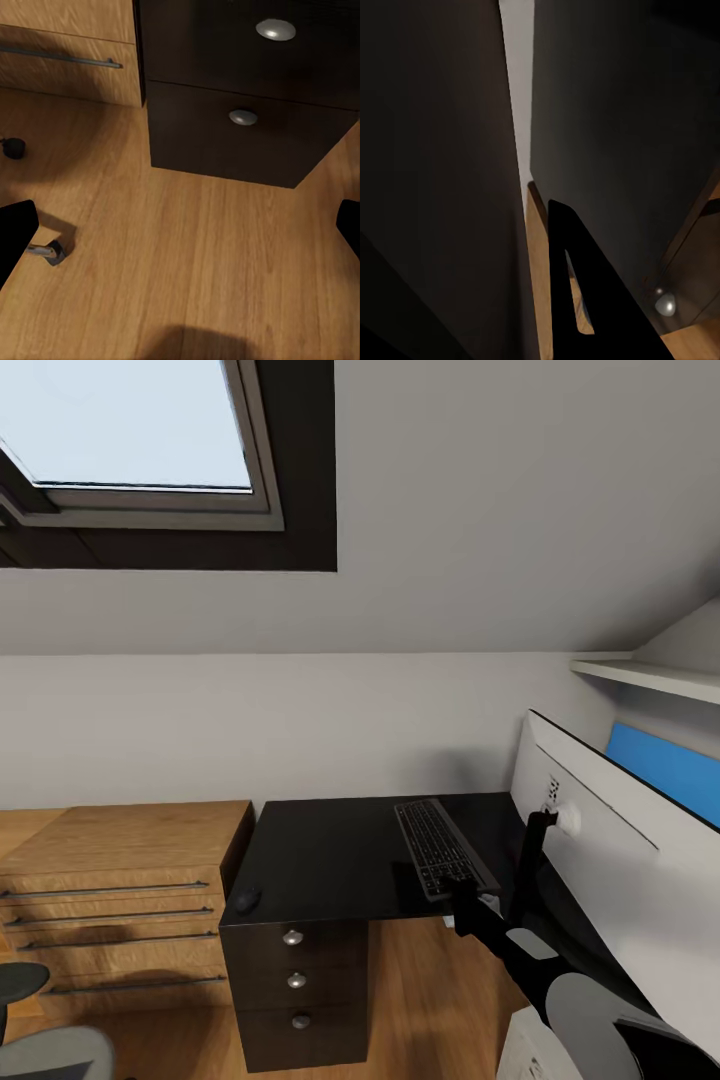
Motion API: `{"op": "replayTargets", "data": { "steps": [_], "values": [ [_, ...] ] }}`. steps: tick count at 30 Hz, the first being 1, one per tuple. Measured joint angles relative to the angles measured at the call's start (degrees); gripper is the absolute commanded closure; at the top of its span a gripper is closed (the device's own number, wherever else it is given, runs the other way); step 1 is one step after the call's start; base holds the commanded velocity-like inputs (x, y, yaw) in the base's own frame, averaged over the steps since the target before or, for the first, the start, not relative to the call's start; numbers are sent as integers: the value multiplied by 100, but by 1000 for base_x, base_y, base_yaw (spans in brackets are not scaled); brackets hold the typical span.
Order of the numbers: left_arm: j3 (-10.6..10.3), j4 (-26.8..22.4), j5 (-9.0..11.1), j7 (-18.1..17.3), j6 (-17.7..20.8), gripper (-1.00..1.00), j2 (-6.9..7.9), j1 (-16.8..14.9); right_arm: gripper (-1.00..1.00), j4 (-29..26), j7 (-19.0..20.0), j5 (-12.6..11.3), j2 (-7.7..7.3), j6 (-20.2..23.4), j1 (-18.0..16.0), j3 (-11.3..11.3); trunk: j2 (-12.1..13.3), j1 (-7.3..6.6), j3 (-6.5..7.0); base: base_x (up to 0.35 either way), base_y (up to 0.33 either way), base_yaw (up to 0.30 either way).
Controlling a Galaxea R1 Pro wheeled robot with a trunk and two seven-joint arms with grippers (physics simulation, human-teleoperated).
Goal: In the bedroom, organize the workspace by keeping the computer under the desk, ensuring the monitor is on the desk, placing the keyboard on the desk next to the monitor, placing the mouse on the desk next to the keyboard, moving the folder from the swivel chair onto the desk next to the mouse, stacking the notebook on top of the folder with the pen on top of the notebook, and positioning the swivel chair next to the desk.
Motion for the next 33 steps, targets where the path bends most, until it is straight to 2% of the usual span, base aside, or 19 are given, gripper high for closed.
{"op": "replayTargets", "data": {
  "steps": [33],
  "values": [
    [1,0,0,1,0,-100,2,-1,100,159,51,-29,2,43,-1,2,0,0,0,0,0,0]
  ]
}}
